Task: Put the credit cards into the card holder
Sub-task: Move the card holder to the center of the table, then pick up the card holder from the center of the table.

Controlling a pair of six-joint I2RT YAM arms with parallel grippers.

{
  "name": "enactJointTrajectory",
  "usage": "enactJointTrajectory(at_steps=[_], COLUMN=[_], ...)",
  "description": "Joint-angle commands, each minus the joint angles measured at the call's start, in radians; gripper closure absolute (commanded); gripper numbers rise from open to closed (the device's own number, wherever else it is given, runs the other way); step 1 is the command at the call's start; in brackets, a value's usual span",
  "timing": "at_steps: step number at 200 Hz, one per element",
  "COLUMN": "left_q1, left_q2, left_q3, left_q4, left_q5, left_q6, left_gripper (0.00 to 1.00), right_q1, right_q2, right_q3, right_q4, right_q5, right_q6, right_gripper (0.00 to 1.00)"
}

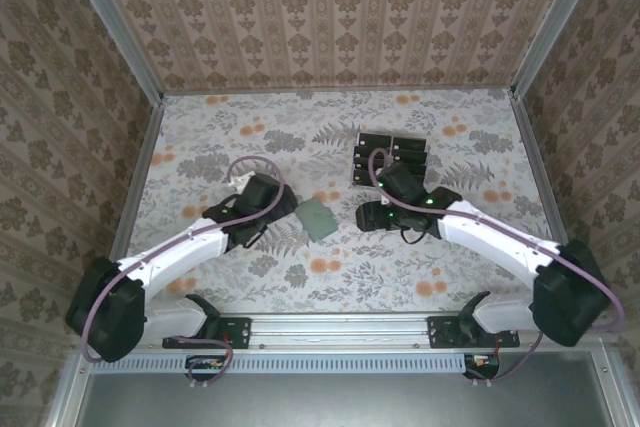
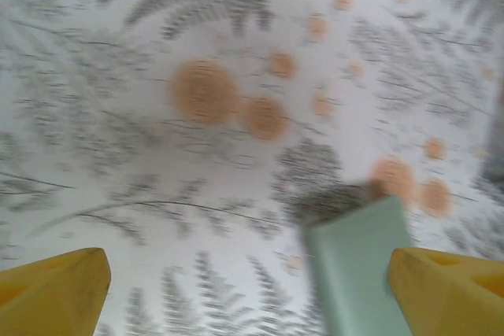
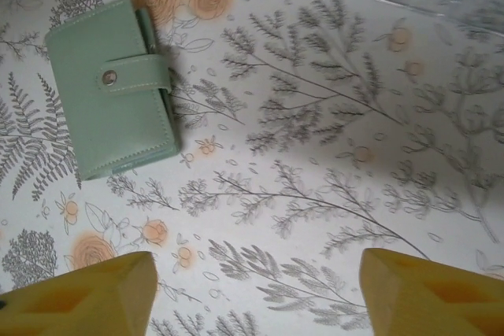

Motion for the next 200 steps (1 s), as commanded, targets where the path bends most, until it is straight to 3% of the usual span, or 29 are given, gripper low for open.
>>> enactJointTrajectory(at_steps=[1,35,90,166,200], left_q1=[0.116,0.243,0.323,0.364,0.366], left_q2=[-0.014,0.0,0.029,0.06,0.068], left_q3=[-0.033,-0.033,-0.052,-0.072,-0.078], left_q4=[-0.036,0.006,0.063,0.116,0.129], left_q5=[0.12,0.198,0.276,0.318,0.328], left_q6=[0.104,0.153,0.164,0.17,0.165], left_gripper=[0.0,0.0,0.0,0.0,0.0], right_q1=[0.062,0.133,0.204,0.232,0.232], right_q2=[0.144,0.362,0.604,0.731,0.751], right_q3=[0.142,0.336,0.566,0.687,0.691], right_q4=[-0.065,-0.119,-0.208,-0.269,-0.266], right_q5=[0.085,0.147,0.197,0.277,0.307], right_q6=[-0.065,-0.105,-0.135,-0.155,-0.158], right_gripper=[0.37,0.39,0.46,0.46,0.51])
